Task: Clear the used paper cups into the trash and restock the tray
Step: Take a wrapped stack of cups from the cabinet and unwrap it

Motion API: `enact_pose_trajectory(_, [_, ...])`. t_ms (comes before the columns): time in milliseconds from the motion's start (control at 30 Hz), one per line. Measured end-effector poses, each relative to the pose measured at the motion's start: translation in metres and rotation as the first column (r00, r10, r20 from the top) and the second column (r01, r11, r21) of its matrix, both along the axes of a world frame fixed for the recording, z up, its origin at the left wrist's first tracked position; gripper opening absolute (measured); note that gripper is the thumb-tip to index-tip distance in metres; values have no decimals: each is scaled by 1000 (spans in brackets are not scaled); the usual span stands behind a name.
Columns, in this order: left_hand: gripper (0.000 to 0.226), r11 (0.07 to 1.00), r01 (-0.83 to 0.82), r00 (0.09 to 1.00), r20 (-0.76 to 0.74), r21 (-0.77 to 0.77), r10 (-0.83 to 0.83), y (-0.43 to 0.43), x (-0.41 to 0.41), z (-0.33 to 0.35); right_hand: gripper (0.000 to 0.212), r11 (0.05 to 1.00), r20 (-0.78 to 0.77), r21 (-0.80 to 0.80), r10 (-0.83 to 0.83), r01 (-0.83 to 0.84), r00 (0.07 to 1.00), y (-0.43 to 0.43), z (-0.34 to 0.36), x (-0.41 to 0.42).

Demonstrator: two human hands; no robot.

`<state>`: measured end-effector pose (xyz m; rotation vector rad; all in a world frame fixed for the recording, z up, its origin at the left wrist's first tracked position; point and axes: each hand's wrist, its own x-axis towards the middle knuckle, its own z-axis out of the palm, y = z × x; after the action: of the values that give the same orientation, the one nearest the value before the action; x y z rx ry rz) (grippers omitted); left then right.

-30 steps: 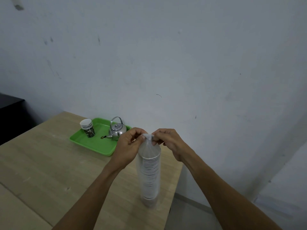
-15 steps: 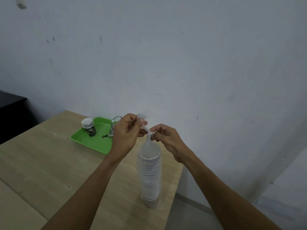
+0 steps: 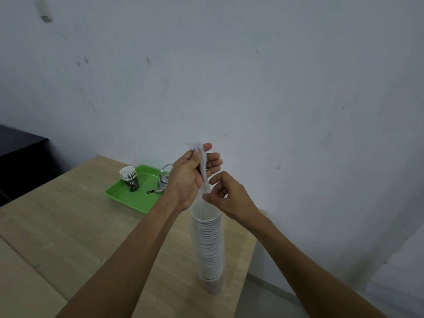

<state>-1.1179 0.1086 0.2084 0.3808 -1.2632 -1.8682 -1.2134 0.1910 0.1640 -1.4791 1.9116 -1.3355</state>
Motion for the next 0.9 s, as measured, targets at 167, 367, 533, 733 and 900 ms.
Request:
enact_pose_trajectory(167, [25,996,-87,993,84,-4,87,-3,9,-4,11,1000,23,18,-13,13,1000,-9,6,-2])
enact_pose_trajectory(367, [33,925,-259,895,290,-279,339,-7,24,-24,16,998,141,-66,27,-18,990,-5,8,-4])
enact_pose_trajectory(533, [21,935,-140,921,303,-325,243,-8,28,-18,13,995,212,-85,69,-52,975,-8,13,-2])
enact_pose_trajectory(733, [16,906,-153,914,292,-395,282,-13,27,-14,8,994,254,-95,74,-51,964,-10,26,-6])
enact_pose_trajectory(900, [27,894,-194,900,291,-403,326,-11,25,-9,12,991,290,-123,83,-49,953,-12,36,-7])
